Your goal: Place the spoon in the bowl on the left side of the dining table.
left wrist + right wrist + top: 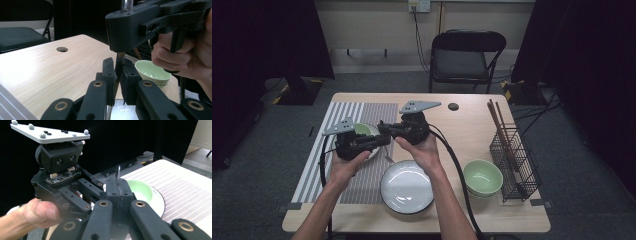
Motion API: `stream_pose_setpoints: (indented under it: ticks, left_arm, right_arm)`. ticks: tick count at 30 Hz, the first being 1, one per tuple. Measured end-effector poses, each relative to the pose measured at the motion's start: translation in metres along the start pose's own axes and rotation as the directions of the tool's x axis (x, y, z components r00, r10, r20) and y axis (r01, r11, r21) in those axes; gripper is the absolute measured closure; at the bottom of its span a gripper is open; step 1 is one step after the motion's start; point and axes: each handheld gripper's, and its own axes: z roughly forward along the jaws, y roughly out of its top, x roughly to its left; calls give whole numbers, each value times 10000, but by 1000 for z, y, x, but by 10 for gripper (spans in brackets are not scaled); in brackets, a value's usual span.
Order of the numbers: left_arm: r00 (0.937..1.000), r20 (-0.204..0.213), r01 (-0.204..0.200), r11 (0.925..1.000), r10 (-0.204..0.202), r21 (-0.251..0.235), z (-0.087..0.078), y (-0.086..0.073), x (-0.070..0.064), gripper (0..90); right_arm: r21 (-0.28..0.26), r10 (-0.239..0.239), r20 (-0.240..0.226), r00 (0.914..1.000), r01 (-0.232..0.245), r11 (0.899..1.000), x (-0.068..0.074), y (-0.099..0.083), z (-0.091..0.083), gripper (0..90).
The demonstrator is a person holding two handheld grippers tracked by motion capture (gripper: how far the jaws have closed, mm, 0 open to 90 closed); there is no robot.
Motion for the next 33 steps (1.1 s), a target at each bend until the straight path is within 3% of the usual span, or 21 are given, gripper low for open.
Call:
stream_pose_setpoints:
  ticks: [14,19,33]
  left_arm:
    - [9998,92,-154,9999,153,40,0,3,-6,896]
    - [9999,-104,-98,9999,99,128,0,3,-5,897]
    - [9988,-415,-256,9995,263,176,-8,1,1,896]
  right_arm:
    - [-21,-215,-169,9996,214,9998,1,0,-6,814]
    - [-282,-213,-270,9994,205,9994,-2,0,-9,746]
    - [-632,-24,234,9997,39,9980,-12,1,-31,573]
